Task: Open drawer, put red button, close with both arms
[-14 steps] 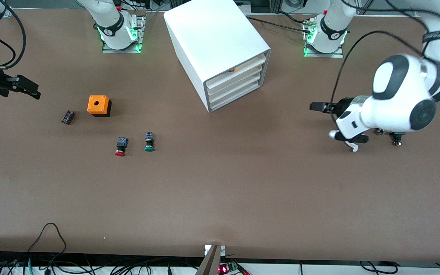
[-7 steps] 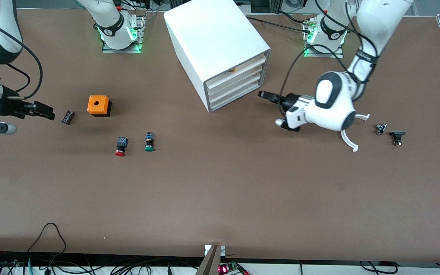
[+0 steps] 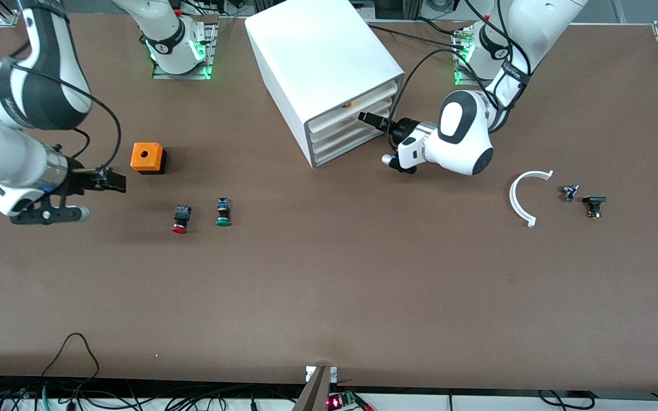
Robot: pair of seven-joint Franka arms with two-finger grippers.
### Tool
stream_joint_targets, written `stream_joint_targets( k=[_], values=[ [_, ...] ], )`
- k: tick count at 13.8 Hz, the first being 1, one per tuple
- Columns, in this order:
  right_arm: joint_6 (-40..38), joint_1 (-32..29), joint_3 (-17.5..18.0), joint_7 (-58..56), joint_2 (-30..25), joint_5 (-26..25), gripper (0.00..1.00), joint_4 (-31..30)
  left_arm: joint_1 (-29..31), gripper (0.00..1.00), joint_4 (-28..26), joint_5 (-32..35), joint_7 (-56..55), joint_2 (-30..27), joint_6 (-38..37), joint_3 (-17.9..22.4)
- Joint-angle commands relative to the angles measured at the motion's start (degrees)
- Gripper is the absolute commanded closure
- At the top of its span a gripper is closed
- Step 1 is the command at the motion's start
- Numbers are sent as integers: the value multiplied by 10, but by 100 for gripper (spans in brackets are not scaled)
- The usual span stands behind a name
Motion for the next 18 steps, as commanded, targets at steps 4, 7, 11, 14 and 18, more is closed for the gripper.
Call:
stream_joint_targets(
  k=[4, 7, 11, 14, 18],
  values=[
    [64, 51, -3, 63, 68, 16, 0, 6, 5, 96, -34, -16, 15, -11, 23, -16],
    [158, 50, 3, 76, 73, 15, 0, -65, 34, 100, -30, -8, 17, -15, 126, 3],
    [260, 42, 3, 90, 73, 15, 0, -147, 42, 100, 11, 48, 16, -15, 142, 69],
    [287, 40, 3, 137, 94, 15, 0, -163, 64, 0, 30, 48, 17, -21, 142, 74],
    [307, 41, 3, 141, 122, 15, 0, -172, 66, 0, 33, 53, 16, -65, 153, 75]
  ],
)
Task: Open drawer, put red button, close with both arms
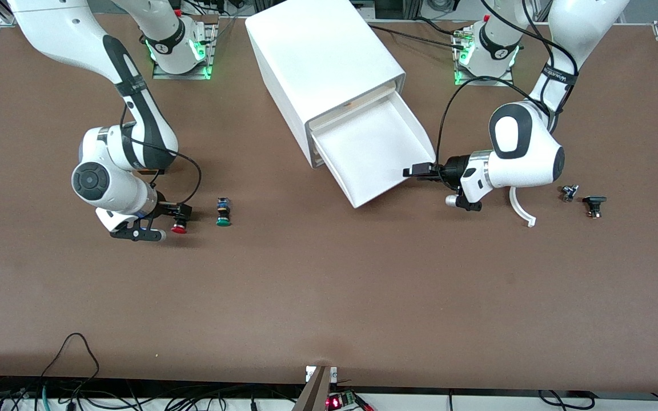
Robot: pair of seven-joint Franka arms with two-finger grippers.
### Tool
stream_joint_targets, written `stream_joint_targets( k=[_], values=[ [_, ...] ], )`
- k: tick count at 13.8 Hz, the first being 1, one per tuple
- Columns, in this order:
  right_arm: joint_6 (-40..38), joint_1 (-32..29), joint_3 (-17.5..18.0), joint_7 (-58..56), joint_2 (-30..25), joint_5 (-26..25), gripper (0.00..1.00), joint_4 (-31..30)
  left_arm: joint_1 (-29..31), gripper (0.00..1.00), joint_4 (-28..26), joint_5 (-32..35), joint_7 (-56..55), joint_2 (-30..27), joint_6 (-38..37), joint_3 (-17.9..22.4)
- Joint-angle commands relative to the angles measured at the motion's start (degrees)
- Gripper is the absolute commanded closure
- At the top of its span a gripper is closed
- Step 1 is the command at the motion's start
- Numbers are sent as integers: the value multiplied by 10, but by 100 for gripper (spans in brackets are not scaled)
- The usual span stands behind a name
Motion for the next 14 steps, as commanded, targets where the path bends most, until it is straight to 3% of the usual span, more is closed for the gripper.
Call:
stream_joint_targets(
  k=[1, 4, 5, 7, 9, 12, 14],
  values=[
    [16, -2, 3, 6, 11, 10, 0, -7, 3, 0, 2, 35, -12, -53, 24, 2],
    [41, -2, 4, 6, 26, 9, 3, -8, 52, 0, 25, 49, -15, -98, 30, 8],
    [43, -2, 5, 5, 30, 9, 12, -8, 54, 0, 21, 49, -13, -107, 26, 23],
    [39, -1, 16, 0, 30, 8, 41, -8, 55, 0, 25, 64, -15, -148, 4, 44],
    [37, -1, 26, -1, 30, 8, 65, -6, 54, 0, 65, 193, -18, -183, -52, 78],
    [37, -1, 33, -7, 26, 5, 77, -1, 54, 0, 162, 318, -42, -198, -205, 123],
    [30, -2, 38, -41, 13, 4, 84, 19, 50, 0, 192, 412, -91, -218, -242, 133]
  ],
)
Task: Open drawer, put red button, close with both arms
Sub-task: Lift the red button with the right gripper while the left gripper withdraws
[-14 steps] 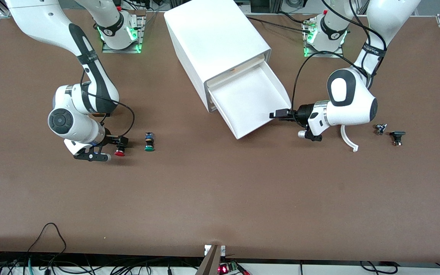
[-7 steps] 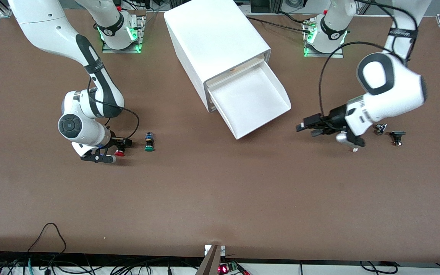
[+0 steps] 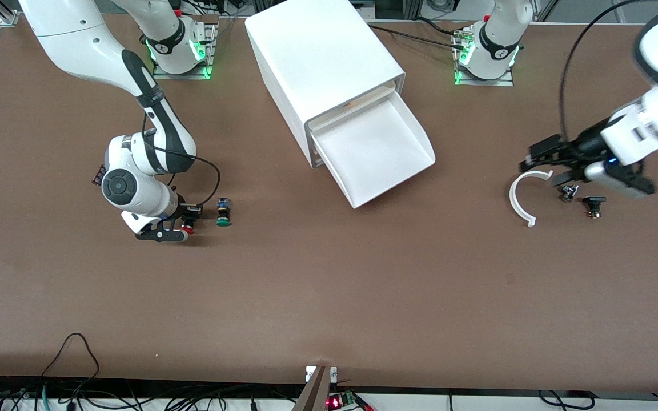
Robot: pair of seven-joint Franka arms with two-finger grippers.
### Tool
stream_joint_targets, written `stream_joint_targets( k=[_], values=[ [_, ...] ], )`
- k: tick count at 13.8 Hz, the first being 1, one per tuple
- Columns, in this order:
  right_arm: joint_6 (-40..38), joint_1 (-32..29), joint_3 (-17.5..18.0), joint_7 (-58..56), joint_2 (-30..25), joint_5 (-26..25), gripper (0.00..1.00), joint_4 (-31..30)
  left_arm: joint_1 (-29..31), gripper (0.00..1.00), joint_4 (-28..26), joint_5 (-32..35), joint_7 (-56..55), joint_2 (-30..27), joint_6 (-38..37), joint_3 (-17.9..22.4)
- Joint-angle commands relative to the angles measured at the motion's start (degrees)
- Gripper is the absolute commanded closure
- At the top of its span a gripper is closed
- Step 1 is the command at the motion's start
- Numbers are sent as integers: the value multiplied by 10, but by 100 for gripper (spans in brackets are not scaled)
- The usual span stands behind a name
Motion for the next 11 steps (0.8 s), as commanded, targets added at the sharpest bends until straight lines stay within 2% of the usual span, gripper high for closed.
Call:
stream_joint_targets(
  k=[1, 2, 4, 8, 11],
  values=[
    [-20, -4, 12, -41, -27, 5, 87, 26, -11, 0, 37, 114, -66, -22, -54, 1],
    [-36, -3, 16, -42, -39, 4, 87, 41, -23, 0, 38, 155, -90, -32, -61, -5],
    [-62, -2, 40, -52, -56, 1, 88, 80, -47, 0, 33, 194, -135, -48, -62, -7],
    [-170, 11, 94, -144, -57, 3, 89, 211, -52, 0, 32, 199, -161, -50, -61, -10],
    [-210, 39, 138, -224, -43, 2, 90, 290, -53, 0, 33, 199, -161, -49, -60, -10]
  ],
)
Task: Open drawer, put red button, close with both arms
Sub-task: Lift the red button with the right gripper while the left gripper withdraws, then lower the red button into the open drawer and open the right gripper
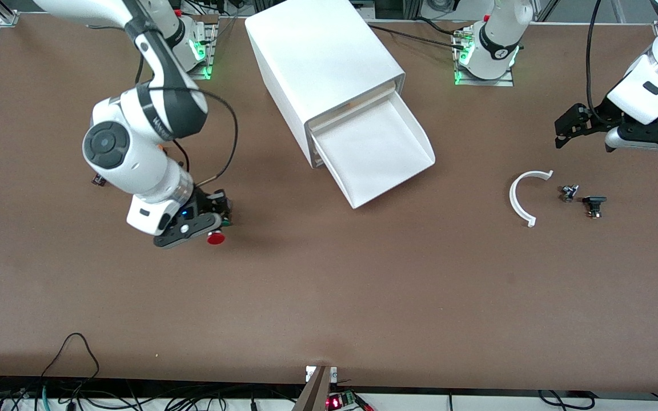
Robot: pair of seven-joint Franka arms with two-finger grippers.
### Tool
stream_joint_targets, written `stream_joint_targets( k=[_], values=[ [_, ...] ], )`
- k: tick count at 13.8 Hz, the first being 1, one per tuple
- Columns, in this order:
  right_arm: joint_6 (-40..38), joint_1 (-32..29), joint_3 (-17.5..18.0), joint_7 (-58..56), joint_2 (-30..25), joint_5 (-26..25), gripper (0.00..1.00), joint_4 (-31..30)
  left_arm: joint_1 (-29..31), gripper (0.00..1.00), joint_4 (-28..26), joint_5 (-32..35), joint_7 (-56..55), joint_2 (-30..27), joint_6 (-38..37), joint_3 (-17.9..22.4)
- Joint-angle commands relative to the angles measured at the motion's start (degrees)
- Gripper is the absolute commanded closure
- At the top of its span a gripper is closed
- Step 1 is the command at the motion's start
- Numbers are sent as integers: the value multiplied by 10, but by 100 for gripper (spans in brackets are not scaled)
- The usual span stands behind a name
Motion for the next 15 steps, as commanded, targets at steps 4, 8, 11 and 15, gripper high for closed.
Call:
stream_joint_targets(
  k=[4, 8, 11, 15],
  values=[
    [-41, 90, 52, -184, 42, -21, 90, 126, -2, 0, 0, 14, -7, -5, -5, 0],
    [-36, 164, 69, -284, 68, -53, 90, 161, -1, 0, 0, 13, -2, -3, -6, 4],
    [-36, 202, 69, -343, 87, -55, 90, 163, -2, 0, 0, 10, 1, -2, -6, 4],
    [-40, 245, 69, -399, 119, -120, 89, 163, -2, 0, 0, 10, 2, 0, -6, 4]
  ],
)
